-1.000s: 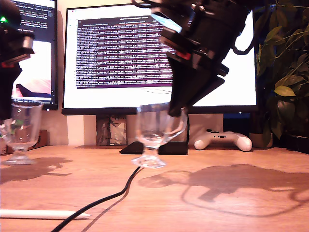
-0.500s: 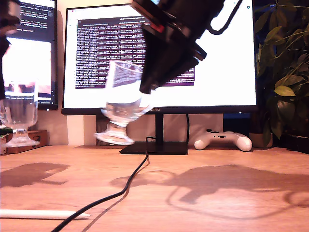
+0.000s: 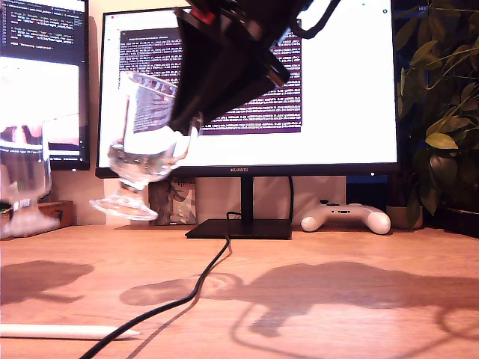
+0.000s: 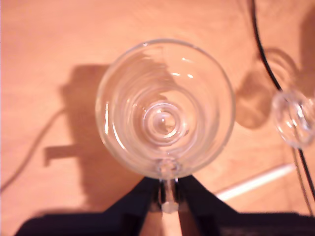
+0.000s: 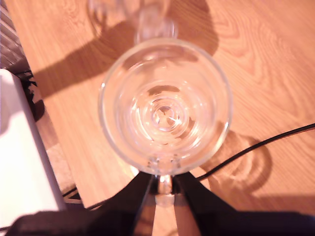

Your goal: Pick the small glass cups in front of you with each of your hands, and place them behind the white pen

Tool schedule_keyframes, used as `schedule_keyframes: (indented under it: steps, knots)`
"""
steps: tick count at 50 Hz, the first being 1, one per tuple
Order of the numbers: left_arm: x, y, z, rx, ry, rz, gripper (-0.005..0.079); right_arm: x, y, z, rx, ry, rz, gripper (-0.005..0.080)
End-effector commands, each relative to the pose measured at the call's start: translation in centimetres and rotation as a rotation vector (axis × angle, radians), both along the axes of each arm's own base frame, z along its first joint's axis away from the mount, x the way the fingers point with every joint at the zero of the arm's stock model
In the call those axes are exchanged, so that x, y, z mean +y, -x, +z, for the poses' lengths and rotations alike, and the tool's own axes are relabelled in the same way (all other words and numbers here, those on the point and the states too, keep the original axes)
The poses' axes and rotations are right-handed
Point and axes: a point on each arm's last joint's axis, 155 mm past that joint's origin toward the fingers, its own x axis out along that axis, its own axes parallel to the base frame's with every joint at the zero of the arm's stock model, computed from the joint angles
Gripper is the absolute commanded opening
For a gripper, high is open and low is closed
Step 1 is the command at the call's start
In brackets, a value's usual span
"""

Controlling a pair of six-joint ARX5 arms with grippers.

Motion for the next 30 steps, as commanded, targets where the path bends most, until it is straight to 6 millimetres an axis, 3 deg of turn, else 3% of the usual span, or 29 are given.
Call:
schedule_keyframes:
  steps: [1,18,30]
  knots:
    - [-0.6,0.1,0.5,-0.032,0.017,-0.016,-0.0024,0.9,0.2,1.1,-0.020,-0.032,0.016,-0.0013]
    - [-2.3,1.0,0.4,-0.025,0.032,-0.080,-0.0024,1.8,0.8,-2.3,0.033,0.031,0.038,-0.0013]
    - [-3.0,1.2,0.4,-0.029,0.033,-0.108,-0.0024,2.0,0.8,-3.5,0.049,0.053,0.037,-0.0013]
